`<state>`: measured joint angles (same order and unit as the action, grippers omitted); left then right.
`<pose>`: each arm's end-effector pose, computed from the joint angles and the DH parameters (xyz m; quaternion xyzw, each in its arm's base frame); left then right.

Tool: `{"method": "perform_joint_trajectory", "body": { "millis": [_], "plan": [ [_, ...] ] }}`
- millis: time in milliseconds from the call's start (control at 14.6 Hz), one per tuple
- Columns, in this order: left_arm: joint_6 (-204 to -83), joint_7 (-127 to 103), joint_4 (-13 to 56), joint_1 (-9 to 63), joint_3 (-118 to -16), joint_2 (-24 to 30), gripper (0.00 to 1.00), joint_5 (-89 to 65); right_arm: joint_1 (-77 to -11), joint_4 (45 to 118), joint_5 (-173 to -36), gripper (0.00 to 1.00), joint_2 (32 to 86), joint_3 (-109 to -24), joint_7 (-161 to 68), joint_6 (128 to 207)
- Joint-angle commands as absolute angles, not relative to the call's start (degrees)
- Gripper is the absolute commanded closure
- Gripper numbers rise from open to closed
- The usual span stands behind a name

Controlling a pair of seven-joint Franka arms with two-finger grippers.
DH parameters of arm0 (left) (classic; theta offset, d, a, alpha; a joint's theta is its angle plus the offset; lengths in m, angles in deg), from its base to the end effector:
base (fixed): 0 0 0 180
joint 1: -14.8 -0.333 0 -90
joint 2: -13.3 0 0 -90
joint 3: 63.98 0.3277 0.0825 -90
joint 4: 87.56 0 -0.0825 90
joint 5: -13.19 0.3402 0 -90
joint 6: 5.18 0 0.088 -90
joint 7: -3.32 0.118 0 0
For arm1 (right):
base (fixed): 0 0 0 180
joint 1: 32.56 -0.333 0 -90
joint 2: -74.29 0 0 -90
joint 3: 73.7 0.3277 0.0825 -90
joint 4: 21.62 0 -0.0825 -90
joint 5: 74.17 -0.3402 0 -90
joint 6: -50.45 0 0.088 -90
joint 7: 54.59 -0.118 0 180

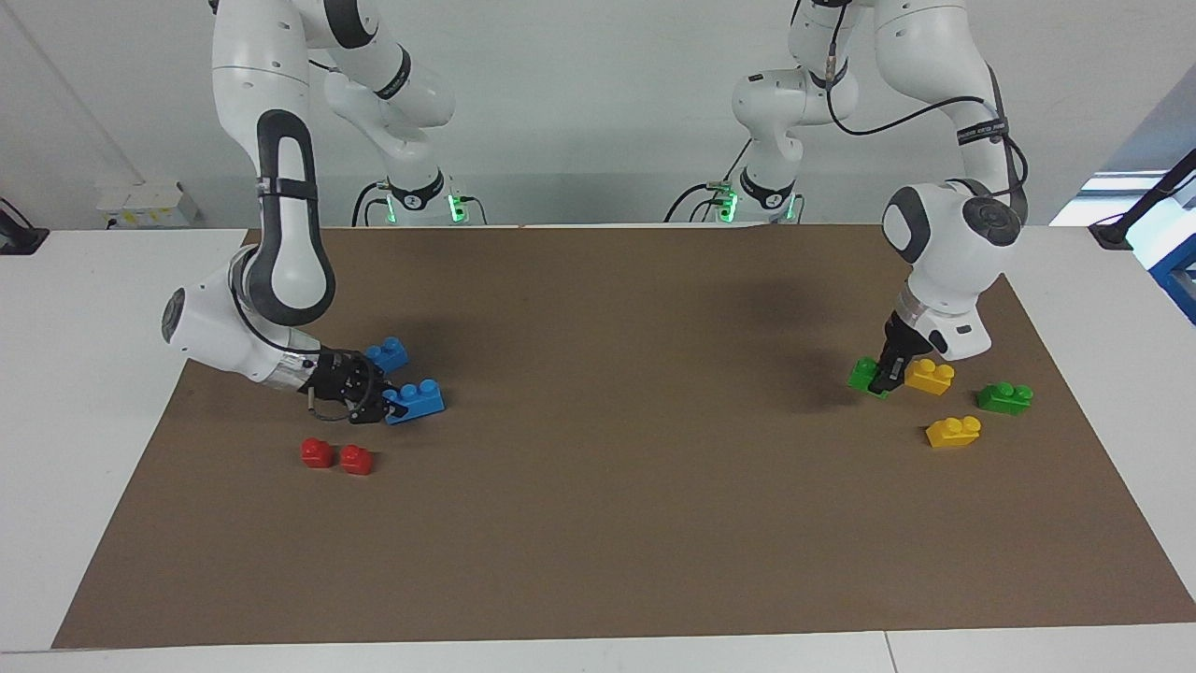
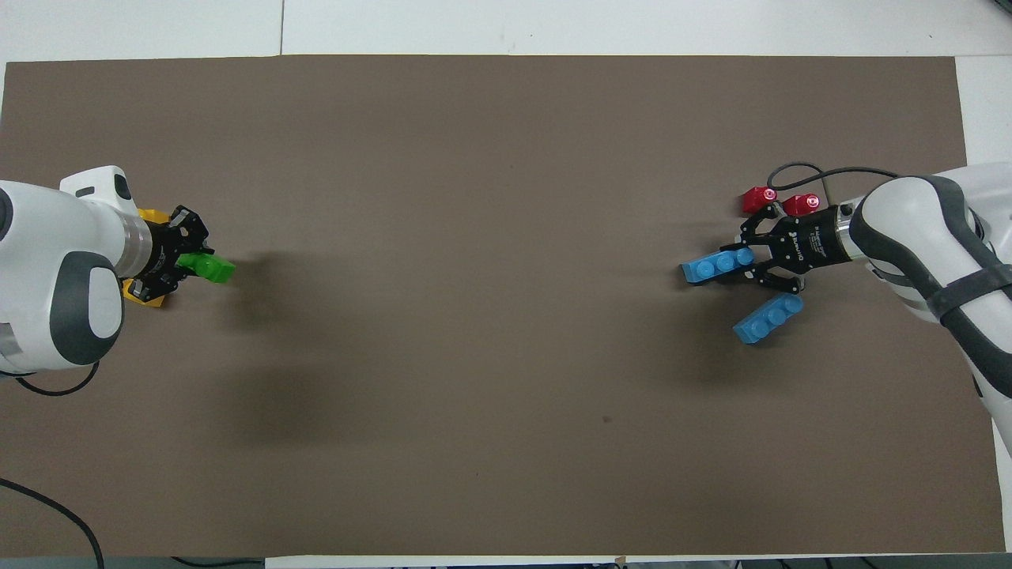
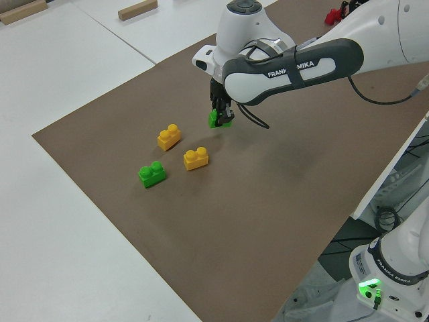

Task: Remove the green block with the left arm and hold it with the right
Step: 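Lower the blue block with the right gripper beside the other blue block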

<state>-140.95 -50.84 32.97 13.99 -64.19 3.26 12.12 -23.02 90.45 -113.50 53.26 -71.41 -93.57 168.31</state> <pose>0.5488 0.0054 0.3732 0.8841 0.4651 0.0373 0.0268 0.5636 -0.0325 0.3113 -0.7796 0.5455 0.1978 0.2358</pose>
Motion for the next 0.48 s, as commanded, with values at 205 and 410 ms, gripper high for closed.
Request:
{"method": "perform_joint_trajectory", "body": {
  "millis": [205, 410],
  "plan": [
    [-145.54, -49.77, 32.85, 13.39, -64.69, -0.58, 1.0, 12.05, -21.74, 90.27, -112.75, 0.87, 53.02, -70.62, -92.21, 168.75],
    [-146.24, -48.9, 32.76, 13.22, -64.69, -1.72, 1.0, 12.22, -21.92, 90.09, -112.75, 0.21, 53.19, -70.62, -92.9, 168.67]
  ]
}}
